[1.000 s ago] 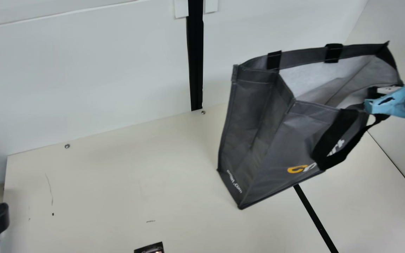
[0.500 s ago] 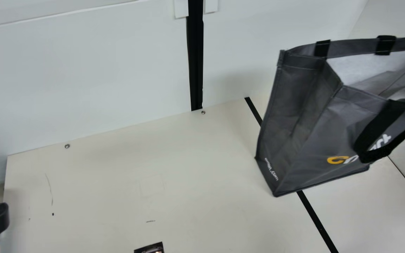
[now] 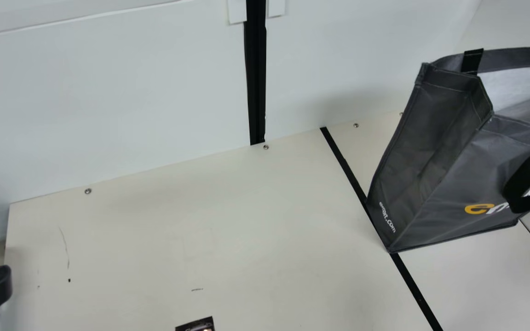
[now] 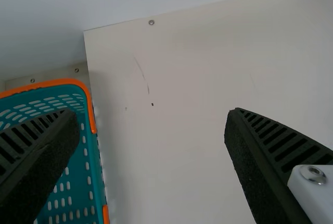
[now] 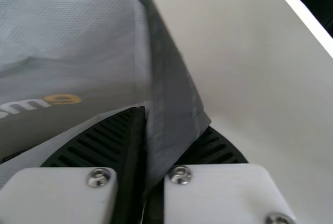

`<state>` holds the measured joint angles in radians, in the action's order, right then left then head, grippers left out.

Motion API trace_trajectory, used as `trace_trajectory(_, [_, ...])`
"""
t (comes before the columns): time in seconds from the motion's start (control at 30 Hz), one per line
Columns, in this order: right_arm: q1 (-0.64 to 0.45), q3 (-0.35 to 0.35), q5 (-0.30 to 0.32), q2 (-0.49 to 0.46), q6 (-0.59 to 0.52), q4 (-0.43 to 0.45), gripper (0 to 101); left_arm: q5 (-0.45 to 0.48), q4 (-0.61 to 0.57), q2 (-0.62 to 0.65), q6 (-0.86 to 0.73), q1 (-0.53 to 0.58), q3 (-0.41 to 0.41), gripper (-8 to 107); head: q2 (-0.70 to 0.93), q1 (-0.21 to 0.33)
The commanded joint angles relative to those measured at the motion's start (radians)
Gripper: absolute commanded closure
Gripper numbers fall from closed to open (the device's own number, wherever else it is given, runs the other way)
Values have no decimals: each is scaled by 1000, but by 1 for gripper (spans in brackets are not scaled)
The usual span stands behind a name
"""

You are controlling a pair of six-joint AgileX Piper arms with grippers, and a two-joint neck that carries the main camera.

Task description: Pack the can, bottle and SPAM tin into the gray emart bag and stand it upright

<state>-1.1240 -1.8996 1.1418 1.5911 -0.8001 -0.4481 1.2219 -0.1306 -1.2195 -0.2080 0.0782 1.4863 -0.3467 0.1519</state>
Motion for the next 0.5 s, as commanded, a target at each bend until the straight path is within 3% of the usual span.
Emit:
trace_trajectory(0.0, [0,-2,9,-1,3,-6,68,0,0,0,0,0,0,9,-2,23])
trace_trajectory(0.23, [6,-27,24,-10,13,-24,45,0,0,0,0,0,0,9,-2,23])
trace_trajectory(0.47, [20,-105,52,-20,25,-52,21,0,0,0,0,0,0,9,-2,23])
